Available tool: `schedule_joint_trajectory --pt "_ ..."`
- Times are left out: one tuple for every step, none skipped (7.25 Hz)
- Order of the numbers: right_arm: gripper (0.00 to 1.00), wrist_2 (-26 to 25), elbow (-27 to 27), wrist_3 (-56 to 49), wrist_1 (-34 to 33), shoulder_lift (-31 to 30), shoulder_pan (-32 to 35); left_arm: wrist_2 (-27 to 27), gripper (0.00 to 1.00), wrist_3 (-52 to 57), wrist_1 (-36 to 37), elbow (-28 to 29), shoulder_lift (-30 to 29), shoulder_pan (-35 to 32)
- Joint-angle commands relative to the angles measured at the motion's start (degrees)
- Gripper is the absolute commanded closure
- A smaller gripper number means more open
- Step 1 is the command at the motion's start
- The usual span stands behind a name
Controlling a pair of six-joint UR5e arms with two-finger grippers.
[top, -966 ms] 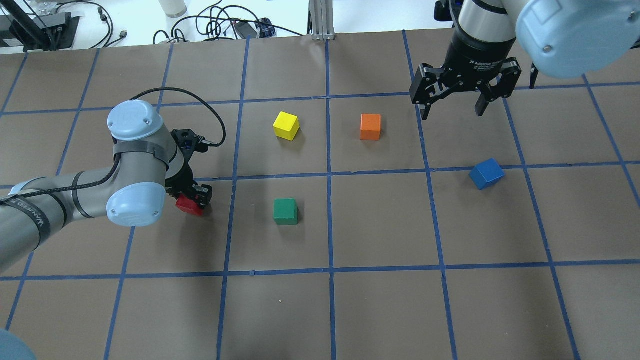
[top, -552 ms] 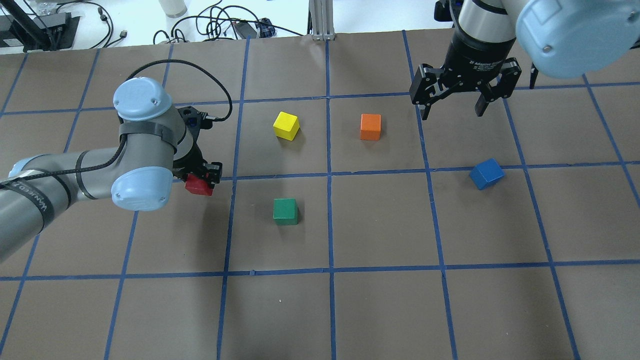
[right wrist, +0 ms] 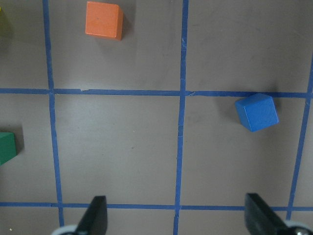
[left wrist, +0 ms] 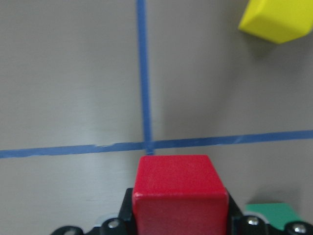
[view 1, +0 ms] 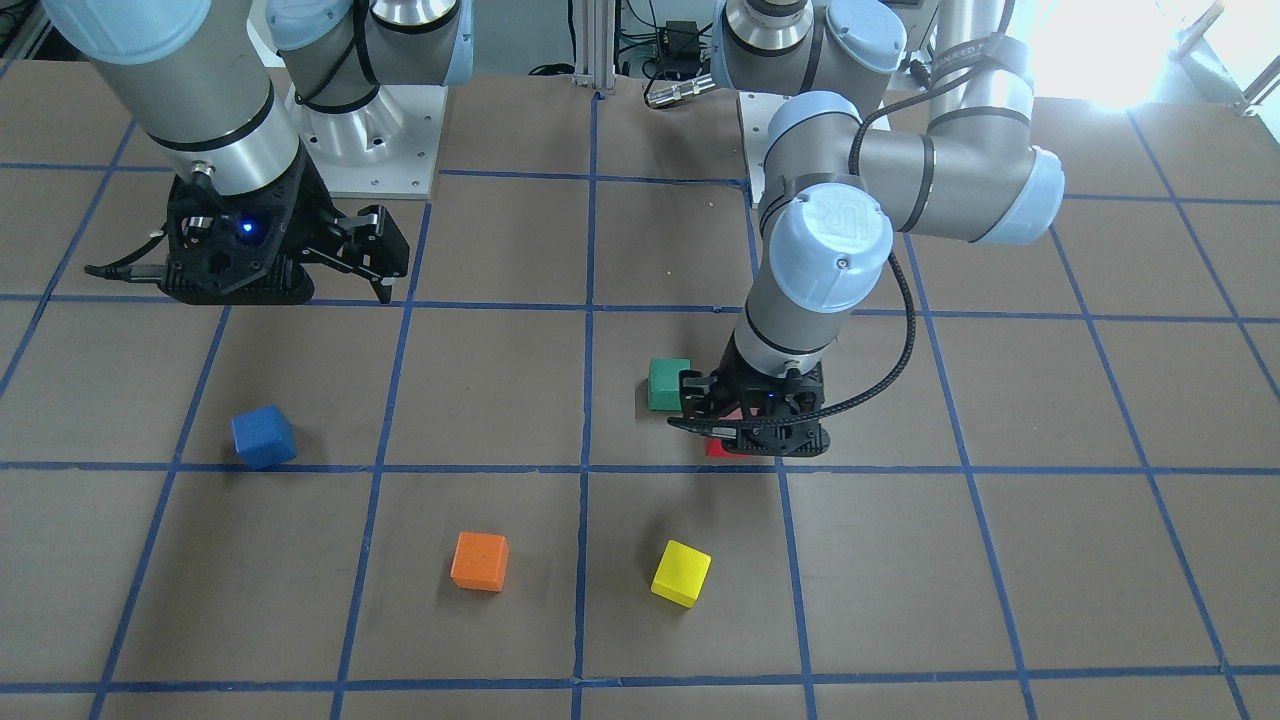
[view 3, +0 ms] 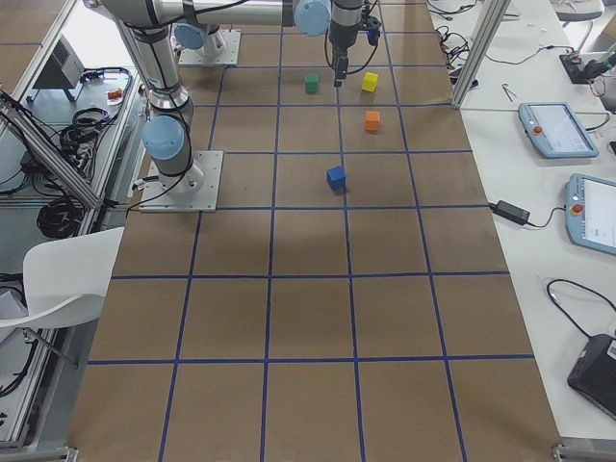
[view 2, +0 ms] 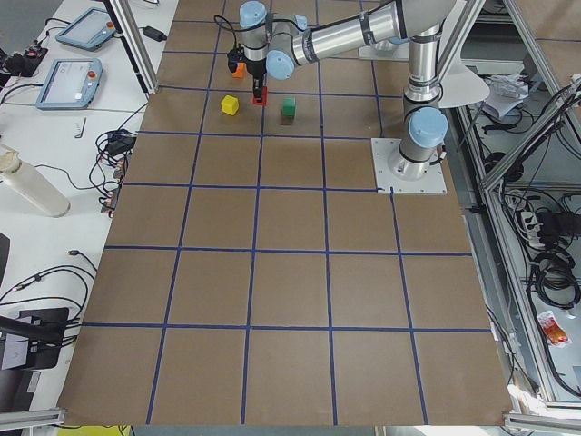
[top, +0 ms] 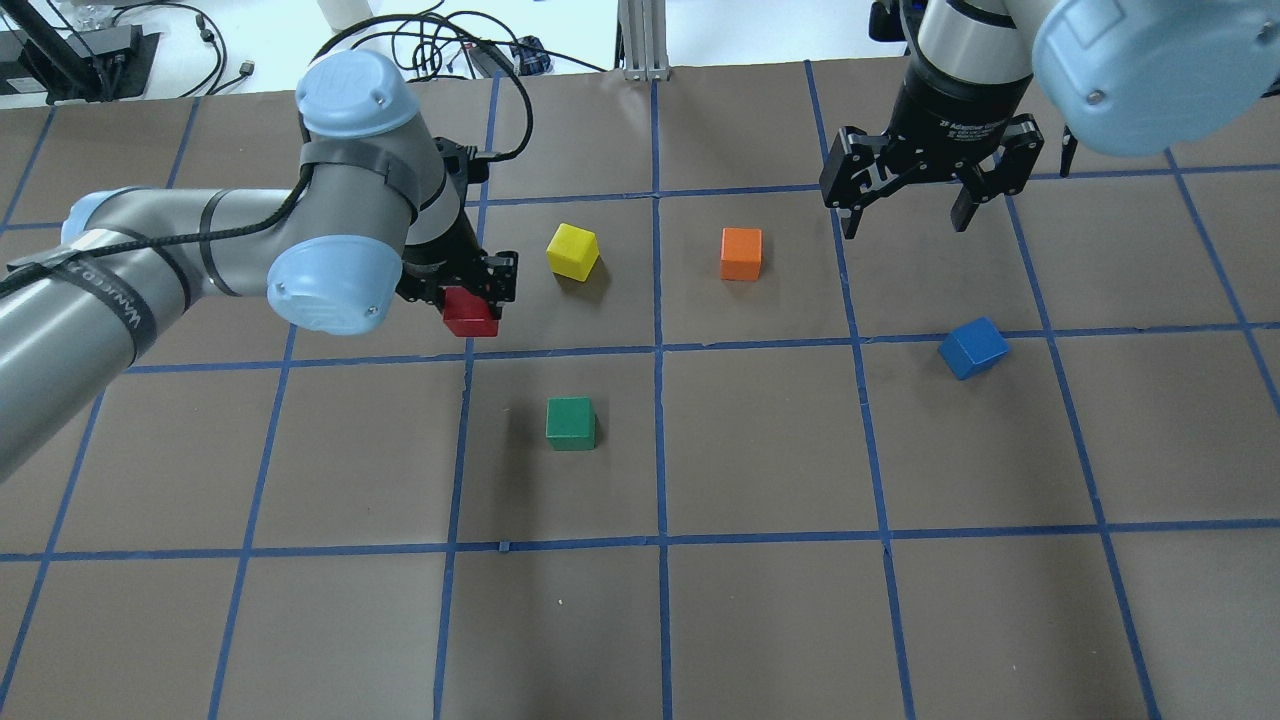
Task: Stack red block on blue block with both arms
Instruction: 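Carry the red cube with the left gripper toward the table center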
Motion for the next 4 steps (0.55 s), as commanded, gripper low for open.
schedule_joint_trajectory --pt "0.00 0.0 0.0 0.1 0.0 -0.1 0.0 -1.8 0.90 -7.6 -0.6 6.7 -5.7 -6.3" --pt "0.00 0.0 0.0 0.1 0.0 -0.1 0.0 -1.2 0.90 -9.8 -0.7 9.8 -9.0 -9.1" --pt "0.00 0.0 0.0 0.1 -0.1 -0.1 0.0 -0.6 0.90 -10.3 -0.7 11.2 -11.6 -10.8" --pt "0.00 0.2 0.0 0.1 -0.1 0.0 0.0 -0.4 0.90 -10.7 -0.6 11.3 -13.7 -12.0"
